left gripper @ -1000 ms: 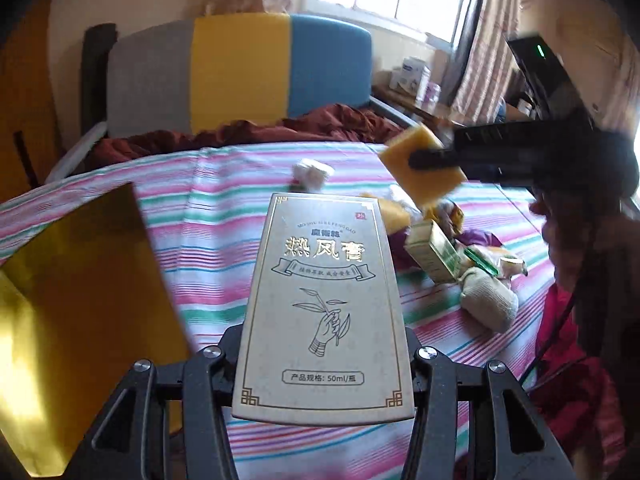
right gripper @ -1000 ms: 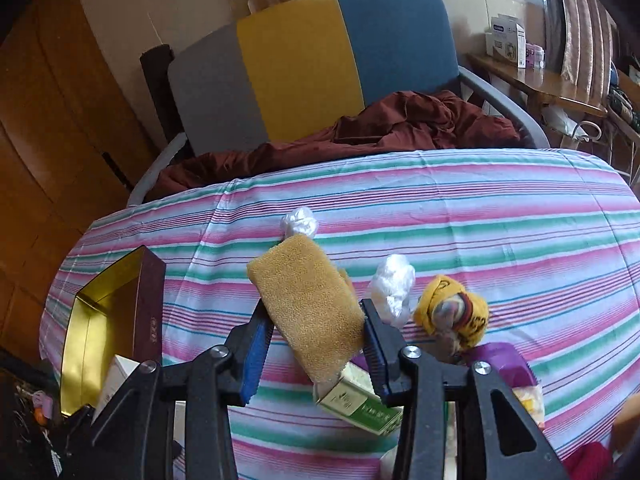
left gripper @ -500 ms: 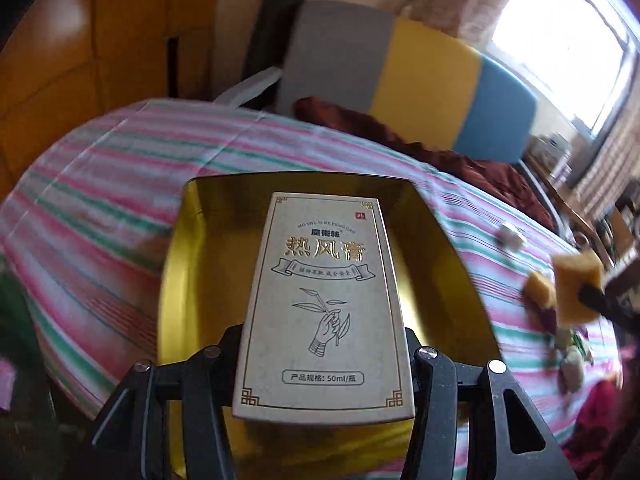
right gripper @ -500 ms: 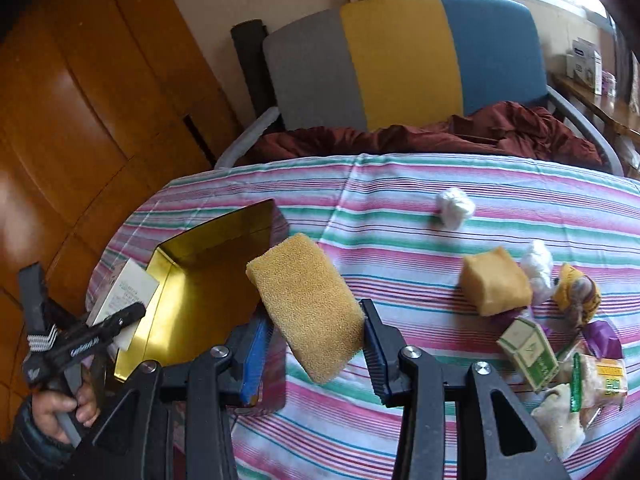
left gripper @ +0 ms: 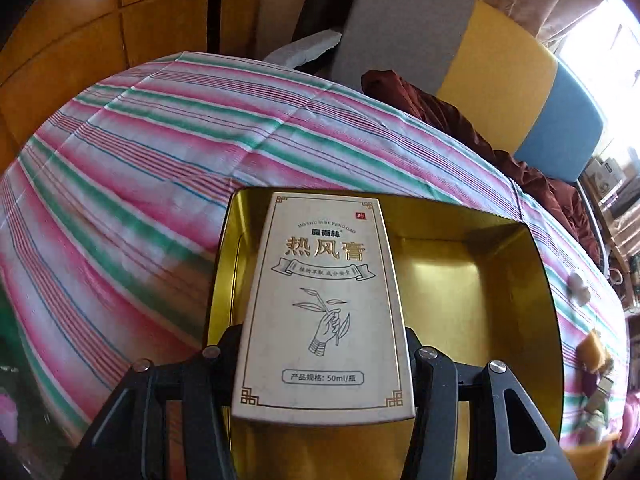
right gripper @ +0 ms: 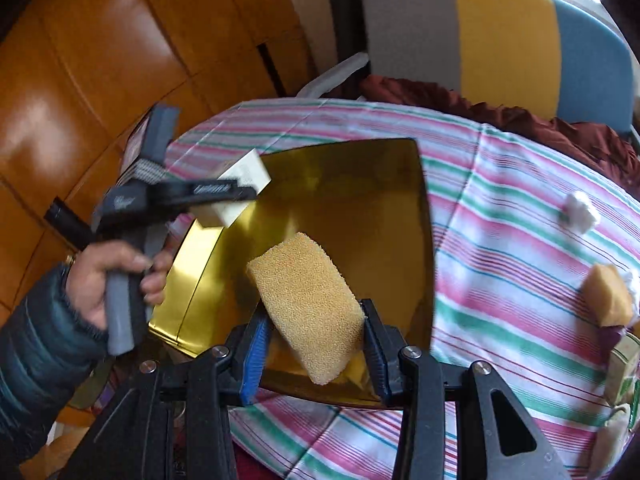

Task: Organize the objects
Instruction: 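Lower the box into the gold tray with left gripper while right gripper drops the sponge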

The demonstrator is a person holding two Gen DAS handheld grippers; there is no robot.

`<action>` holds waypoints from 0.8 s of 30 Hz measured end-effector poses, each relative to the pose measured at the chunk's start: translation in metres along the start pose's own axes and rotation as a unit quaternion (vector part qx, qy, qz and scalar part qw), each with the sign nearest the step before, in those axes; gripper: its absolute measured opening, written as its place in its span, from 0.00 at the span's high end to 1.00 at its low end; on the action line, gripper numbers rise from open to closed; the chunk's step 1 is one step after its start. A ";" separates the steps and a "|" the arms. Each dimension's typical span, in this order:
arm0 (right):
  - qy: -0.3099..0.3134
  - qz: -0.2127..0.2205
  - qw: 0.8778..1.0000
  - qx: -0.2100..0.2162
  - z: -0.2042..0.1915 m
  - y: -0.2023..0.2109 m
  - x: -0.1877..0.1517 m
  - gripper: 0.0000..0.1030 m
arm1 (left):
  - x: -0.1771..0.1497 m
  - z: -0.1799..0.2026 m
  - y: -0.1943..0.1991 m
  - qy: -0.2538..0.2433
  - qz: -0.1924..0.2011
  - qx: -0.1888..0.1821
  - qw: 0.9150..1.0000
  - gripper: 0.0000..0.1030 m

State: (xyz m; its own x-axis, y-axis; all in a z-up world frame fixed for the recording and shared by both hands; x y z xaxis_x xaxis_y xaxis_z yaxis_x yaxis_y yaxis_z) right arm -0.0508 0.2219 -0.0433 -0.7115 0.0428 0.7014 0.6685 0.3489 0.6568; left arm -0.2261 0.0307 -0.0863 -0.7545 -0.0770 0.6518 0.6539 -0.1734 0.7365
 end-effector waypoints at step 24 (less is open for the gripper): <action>-0.006 -0.085 0.994 0.073 -0.091 -0.117 0.007 0.51 | -0.042 -0.090 0.125 0.073 0.130 0.048 0.988 0.27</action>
State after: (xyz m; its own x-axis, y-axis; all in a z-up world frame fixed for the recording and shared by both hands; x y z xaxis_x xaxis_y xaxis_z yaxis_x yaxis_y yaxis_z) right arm -0.1143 0.0960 -0.0903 -0.8148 -0.0181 0.5795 0.5001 0.4838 0.7182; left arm -0.1182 -0.0761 -0.0381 -0.5566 -0.2481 0.7929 0.8232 -0.0354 0.5667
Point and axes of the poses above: each gripper's, at about its wrist camera, not at the fingertips, and y roughly against the way its jaws point, z to its right, x to its top, the point moved 5 cm from there along -y, roughly the way its jaws point, and after that the axes turned 12 degrees about z, right-handed, at the moved point
